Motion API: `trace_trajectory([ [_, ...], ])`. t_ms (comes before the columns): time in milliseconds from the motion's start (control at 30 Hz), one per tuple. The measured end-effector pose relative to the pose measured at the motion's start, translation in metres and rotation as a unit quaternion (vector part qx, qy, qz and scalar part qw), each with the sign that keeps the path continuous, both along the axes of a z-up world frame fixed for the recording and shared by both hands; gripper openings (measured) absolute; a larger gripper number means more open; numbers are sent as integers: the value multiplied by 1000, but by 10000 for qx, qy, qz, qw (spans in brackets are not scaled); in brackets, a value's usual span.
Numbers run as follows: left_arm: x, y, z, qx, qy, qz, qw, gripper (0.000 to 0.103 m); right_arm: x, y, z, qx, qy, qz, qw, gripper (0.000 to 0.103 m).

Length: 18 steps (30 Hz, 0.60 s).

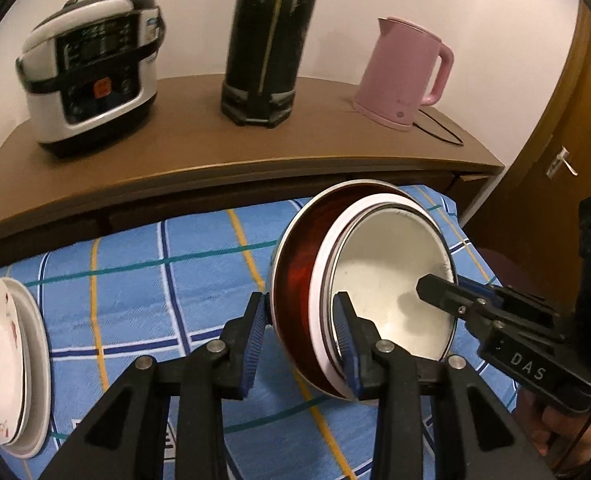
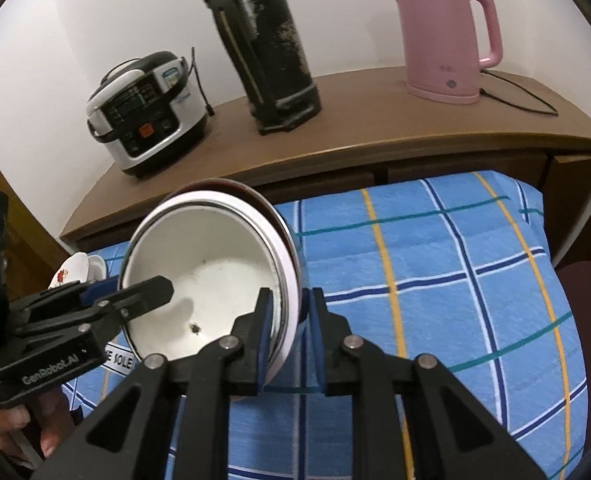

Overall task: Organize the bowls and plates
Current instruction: 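Lift the bowl stack with both tools and carry it toward the red-flower plates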

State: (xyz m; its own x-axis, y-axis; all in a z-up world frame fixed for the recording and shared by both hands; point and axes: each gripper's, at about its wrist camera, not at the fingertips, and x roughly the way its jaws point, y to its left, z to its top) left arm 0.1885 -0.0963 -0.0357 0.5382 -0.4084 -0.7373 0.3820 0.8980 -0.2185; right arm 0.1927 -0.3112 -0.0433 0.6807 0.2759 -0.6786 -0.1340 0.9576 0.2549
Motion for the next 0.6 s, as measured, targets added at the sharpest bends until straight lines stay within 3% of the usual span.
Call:
trace_trajectory([
  [267, -3, 31, -7, -244, 126, 275, 9992, 36, 6, 30, 7, -137, -68, 251, 9996, 18],
  [600, -11, 74, 6, -444, -161, 682, 9965, 35, 11, 69, 16, -253, -138, 568, 9980, 18],
])
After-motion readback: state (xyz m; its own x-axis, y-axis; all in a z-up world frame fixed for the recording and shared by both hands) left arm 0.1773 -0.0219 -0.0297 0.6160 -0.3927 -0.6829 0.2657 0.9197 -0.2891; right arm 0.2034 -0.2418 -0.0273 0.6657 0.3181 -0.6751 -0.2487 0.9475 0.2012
